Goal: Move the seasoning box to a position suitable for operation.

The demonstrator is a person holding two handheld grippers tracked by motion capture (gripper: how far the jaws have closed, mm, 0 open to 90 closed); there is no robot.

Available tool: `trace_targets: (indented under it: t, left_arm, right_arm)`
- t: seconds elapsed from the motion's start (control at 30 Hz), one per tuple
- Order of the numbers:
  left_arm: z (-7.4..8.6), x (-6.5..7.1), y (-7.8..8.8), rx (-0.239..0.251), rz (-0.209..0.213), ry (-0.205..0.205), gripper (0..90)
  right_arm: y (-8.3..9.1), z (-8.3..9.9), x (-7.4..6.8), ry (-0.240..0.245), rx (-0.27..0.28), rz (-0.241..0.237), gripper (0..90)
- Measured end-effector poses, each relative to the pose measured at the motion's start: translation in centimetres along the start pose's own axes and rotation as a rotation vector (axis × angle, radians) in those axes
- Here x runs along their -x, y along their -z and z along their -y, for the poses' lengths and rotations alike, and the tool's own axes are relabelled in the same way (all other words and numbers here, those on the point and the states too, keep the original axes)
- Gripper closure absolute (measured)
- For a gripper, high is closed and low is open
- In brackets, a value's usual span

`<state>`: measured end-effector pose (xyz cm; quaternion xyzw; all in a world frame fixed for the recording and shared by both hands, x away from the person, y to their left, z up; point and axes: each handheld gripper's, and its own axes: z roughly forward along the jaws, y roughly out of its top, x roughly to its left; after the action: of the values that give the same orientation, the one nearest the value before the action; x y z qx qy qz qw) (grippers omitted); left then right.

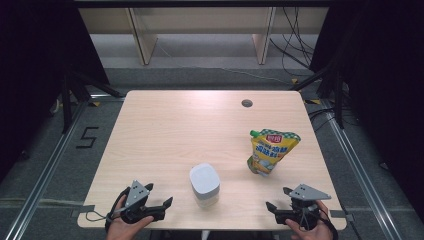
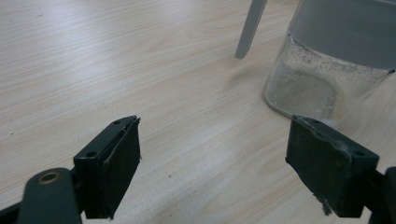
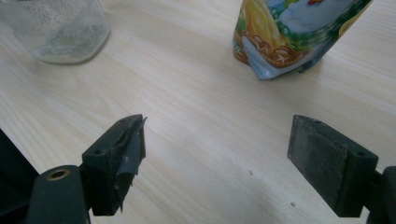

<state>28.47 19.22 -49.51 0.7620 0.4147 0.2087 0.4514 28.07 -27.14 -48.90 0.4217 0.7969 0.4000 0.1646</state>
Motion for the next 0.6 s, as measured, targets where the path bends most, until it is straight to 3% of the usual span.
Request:
trace_targets:
  t: [0.03,0.17,0.2,0.27,0.3,0.37,0.4,0.43,0.47,0.53,0.6]
  left_arm:
    - [-0.1,-0.1,0.0,-0.003,-0.002,-0.019,16.9]
    - [-0.2,-0.1,0.0,0.001,-0.01,-0.005,16.0]
    - [-0.3,-0.2,-0.1,0.008,-0.009,-0.027,16.0]
    - [-0.5,-0.3,-0.3,0.02,-0.014,-0.02,16.1]
    - [-0.6,-0.6,-0.3,0.013,-0.019,-0.063,16.4]
    - [-0.7,-0.4,-0.5,0.015,-0.014,-0.037,16.7]
    - [-0.7,-0.4,-0.5,0.015,-0.014,-0.037,16.7]
    - [-0.8,-0.6,-0.6,0.015,-0.018,-0.075,16.7]
    - [-0.9,-0.5,-0.7,0.017,-0.019,-0.059,16.8]
    - [-1.3,-0.7,-1.0,0.038,-0.018,-0.087,19.4]
    - [-1.4,-0.7,-1.1,0.04,-0.018,-0.08,23.4]
  right_arm:
    - [-0.1,0.0,0.1,0.001,0.007,0.0,20.1]
    - [0.0,0.0,0.1,0.002,0.003,0.002,19.5]
    - [0.0,0.0,0.1,0.002,0.003,0.002,19.5]
    - [-0.1,0.0,0.1,-0.004,0.015,-0.001,19.8]
    - [-0.1,0.0,0.2,0.002,0.016,-0.01,19.8]
    - [-0.1,0.0,0.1,-0.003,0.011,-0.005,19.8]
    - [-0.1,0.0,0.1,-0.003,0.011,-0.005,19.8]
    - [-0.1,0.0,0.1,-0.004,0.013,-0.005,19.8]
    - [-0.1,0.0,0.1,-0.004,0.016,-0.006,19.8]
    - [-0.1,0.0,0.2,-0.005,0.014,-0.002,19.8]
    - [-0.1,0.0,0.2,-0.006,0.017,-0.003,19.8]
